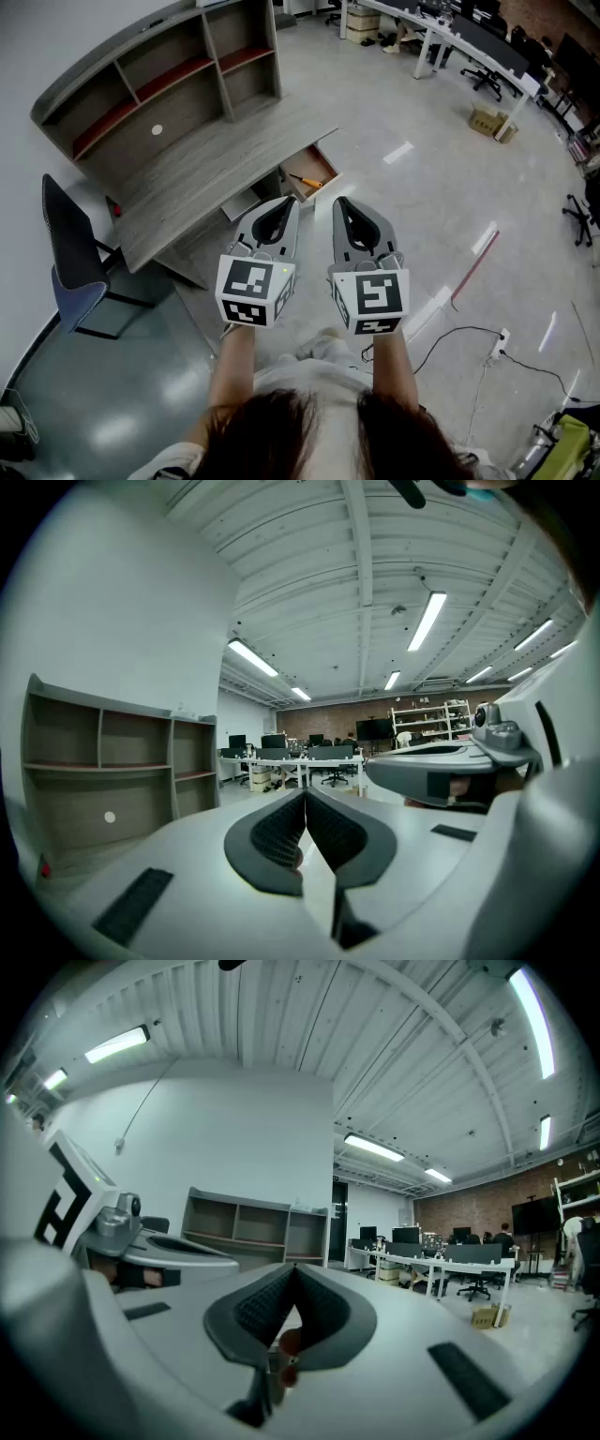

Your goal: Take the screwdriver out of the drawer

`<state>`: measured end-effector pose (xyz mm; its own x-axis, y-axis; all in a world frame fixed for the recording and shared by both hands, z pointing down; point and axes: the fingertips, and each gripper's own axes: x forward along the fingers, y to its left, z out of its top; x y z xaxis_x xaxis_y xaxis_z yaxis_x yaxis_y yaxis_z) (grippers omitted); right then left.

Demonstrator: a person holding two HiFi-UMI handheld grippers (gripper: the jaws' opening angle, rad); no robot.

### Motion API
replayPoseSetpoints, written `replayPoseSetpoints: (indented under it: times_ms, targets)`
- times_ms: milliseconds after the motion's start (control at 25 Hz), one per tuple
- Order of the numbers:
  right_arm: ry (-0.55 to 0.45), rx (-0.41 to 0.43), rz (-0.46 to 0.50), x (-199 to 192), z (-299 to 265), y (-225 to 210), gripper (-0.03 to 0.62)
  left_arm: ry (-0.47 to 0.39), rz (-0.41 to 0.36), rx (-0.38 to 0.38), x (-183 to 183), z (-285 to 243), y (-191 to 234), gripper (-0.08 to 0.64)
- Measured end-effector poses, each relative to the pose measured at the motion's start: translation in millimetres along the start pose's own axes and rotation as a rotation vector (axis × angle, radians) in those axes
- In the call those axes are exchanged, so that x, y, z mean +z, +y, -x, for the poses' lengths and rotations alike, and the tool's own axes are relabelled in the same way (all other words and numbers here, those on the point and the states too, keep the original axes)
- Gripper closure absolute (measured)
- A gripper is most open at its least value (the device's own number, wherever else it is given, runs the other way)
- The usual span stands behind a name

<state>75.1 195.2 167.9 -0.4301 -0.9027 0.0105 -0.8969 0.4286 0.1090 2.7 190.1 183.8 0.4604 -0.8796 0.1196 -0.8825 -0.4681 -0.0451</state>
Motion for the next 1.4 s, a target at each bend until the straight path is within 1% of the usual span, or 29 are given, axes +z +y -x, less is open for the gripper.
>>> replayPoseSetpoints:
  times_ms: [200,440,600,760,1120,1400]
  targets:
    - [-0.004,0.033,-0.010,-4.0,-8.6,-23.7,0.566,-0.007,-0.005,0.029,3.6,-25.8,-4.6,0.543]
    - [-0.011,0.092,-0.012,-10.0,-16.0,-49.1,0.566,-0.012,-0.004,0.101,4.7,-44.2,-8.8,0.543]
    - [-0.001,0.118,-0.010,-17.5,-24.2,-60.1,0.566,0.004,0.005,0.145,-1.8,-49.1,-6.5,0.543]
    - [-0.005,0.127,-0.011,-22.7,-32.4,-67.4,0.566,0.021,0.014,0.173,-8.4,-53.4,-2.2,0.543]
    - [0.008,0.163,-0.041,-40.8,-68.7,-79.6,0.566,0.046,0.040,0.174,-21.7,-88.0,14.9,0.543]
    - [0.030,0.186,-0.021,-53.9,-114.1,-87.4,0.566,0.053,0.051,0.165,-25.1,-131.8,41.9,0.543]
